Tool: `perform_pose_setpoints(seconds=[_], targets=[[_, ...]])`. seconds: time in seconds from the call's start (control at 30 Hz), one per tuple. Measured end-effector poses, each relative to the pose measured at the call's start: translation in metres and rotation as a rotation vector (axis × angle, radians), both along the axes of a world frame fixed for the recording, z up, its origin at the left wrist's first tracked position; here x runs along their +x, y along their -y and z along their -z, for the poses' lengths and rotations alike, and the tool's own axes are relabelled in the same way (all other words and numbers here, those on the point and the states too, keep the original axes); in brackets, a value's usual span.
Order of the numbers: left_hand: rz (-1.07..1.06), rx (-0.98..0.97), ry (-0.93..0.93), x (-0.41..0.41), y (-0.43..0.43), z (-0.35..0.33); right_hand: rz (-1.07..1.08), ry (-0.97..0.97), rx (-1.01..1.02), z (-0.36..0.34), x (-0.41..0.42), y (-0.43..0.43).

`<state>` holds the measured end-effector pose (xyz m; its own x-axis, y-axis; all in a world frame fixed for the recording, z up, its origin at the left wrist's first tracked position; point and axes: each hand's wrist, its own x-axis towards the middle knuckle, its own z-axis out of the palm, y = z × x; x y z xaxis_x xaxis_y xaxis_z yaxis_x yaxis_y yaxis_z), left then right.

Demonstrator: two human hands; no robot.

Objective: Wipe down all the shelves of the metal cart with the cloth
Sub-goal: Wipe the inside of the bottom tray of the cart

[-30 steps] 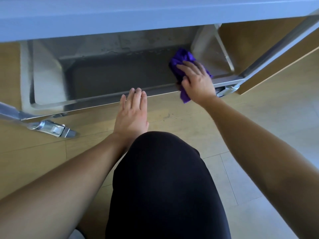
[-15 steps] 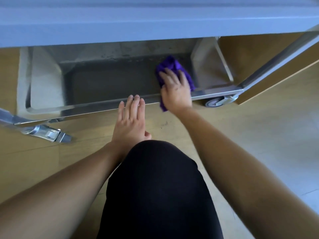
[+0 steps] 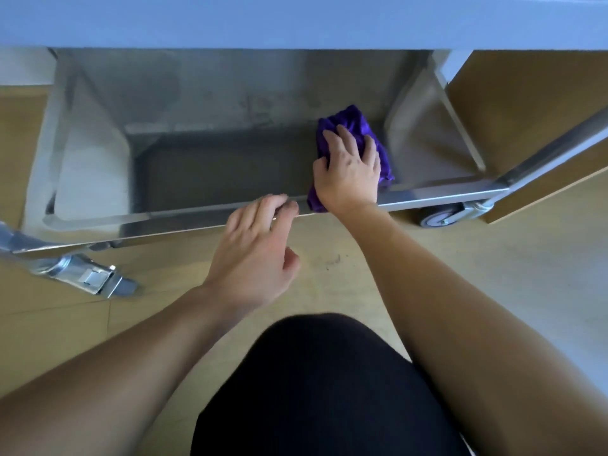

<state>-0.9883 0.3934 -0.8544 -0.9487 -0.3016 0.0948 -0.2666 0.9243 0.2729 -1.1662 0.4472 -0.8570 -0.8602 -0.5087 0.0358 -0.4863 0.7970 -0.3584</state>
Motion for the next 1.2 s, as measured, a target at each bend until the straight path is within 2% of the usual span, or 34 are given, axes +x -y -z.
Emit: perform_pose_setpoints(seconds=[0.07, 0.17, 0.23, 0.43, 0.5, 0.6, 0.7, 0.8, 0.93, 1.0, 1.07, 1.2], targets=[[0.027, 0.034, -0.063, -0.001, 0.017, -0.005, -0.086, -0.031, -0.019, 0.004, 0.009, 0.013], [0.178, -0.076, -0.039, 0.003, 0.047, -0.008, -0.252, -0.068, -0.03, 0.009, 0.011, 0.019], [0.223, -0.116, -0.02, 0.012, 0.069, -0.008, -0.285, -0.089, -0.02, 0.008, -0.001, 0.015], [0.233, -0.08, -0.057, 0.025, 0.101, -0.002, 0.001, -0.031, 0.035, 0.001, -0.026, 0.028], [0.211, -0.004, -0.116, 0.021, 0.106, -0.002, 0.001, -0.044, 0.056, 0.001, -0.016, 0.047], [0.187, 0.068, -0.164, 0.018, 0.112, -0.005, -0.27, -0.119, 0.051, 0.006, 0.011, 0.065], [0.189, 0.052, -0.172, 0.018, 0.113, -0.005, -0.467, -0.085, -0.008, 0.007, 0.021, 0.06], [0.194, 0.051, -0.157, 0.018, 0.112, -0.006, -0.396, -0.147, -0.003, 0.004, 0.0, 0.042], [0.178, 0.031, -0.162, 0.014, 0.105, -0.006, -0.007, -0.075, 0.03, -0.004, -0.037, 0.015], [0.163, 0.016, -0.166, 0.011, 0.101, -0.005, 0.084, -0.04, 0.068, -0.005, -0.039, 0.02], [0.149, 0.005, -0.176, 0.007, 0.098, -0.005, 0.066, -0.049, 0.118, -0.005, -0.032, 0.034], [0.153, 0.003, -0.193, -0.001, 0.096, -0.006, -0.226, -0.1, 0.165, 0.0, -0.027, 0.03]])
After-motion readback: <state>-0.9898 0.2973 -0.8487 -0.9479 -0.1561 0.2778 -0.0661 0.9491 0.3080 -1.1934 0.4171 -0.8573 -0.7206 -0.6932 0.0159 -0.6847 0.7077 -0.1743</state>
